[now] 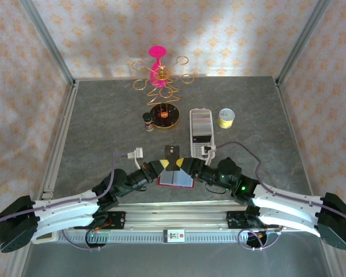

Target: Put the credit cards into the card holder

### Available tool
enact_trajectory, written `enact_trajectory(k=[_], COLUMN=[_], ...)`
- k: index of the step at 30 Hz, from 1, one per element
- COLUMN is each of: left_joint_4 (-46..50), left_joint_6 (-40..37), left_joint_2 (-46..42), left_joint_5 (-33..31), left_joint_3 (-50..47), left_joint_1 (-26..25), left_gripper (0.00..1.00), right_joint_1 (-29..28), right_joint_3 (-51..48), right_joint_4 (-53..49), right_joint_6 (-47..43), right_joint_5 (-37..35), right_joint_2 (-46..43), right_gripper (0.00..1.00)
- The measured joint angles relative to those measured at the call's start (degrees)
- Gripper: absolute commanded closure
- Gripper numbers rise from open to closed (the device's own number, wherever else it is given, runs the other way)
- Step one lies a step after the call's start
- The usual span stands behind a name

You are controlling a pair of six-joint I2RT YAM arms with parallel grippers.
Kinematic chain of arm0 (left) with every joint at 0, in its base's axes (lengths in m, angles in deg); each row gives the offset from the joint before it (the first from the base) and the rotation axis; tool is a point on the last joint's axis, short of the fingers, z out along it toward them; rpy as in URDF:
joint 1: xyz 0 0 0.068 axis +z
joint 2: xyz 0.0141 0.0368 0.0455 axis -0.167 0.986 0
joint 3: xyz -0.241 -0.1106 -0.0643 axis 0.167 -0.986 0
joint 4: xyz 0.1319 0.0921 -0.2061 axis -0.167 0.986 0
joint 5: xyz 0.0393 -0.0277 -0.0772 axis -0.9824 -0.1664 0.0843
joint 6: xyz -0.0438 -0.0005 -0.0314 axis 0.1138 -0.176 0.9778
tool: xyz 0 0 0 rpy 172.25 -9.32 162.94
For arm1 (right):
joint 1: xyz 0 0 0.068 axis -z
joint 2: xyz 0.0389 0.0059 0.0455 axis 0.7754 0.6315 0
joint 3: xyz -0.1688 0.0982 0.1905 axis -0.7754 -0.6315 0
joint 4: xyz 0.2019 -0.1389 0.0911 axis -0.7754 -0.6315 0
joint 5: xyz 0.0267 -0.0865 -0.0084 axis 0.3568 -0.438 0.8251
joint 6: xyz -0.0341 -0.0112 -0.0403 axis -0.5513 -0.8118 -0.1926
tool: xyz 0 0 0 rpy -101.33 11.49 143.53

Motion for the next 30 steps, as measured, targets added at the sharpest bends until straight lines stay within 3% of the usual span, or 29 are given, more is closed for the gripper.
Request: enact_trajectory(k=[12, 17, 19, 22, 24, 30], left_joint_4=[-3.0, -4.9, -5.8, -6.8, -7.3, -9.6], left_joint_6=[1.9, 2.6, 2.6, 3.3, 3.4, 3.6], left_joint_2=[1.6, 2.8, 3.4, 4.3, 5.1, 5.8], left_joint_5=[1.0, 1.3, 1.7, 2.8, 4.0, 6.3], left_joint_3=[0.0, 0.0, 0.0, 0.1, 0.3, 1.1], left_joint_1=[0.4, 0.6, 0.8, 1.0, 1.1, 2.7], left_gripper=[1.00, 1.00, 0.92, 0.71, 0.63, 0.63], right_joint_1=[0.1, 0.4, 0.4, 0.3, -0.1, -0.4], right_joint_3=[0.1, 0.1, 0.1, 0.1, 0.2, 0.2], right_joint_4=[2.2, 2.5, 2.4, 2.5, 2.3, 1.0], right_joint_6=[0.2, 0.4, 0.4, 0.4, 0.4, 0.4], right_joint_5=[2.8, 3.1, 3.1, 4.0, 5.4, 8.2], right_joint_2=[0.9, 0.5, 0.2, -0.3, -0.4, -0.4], right_gripper=[1.00, 1.00, 1.00, 1.00, 1.00, 1.00])
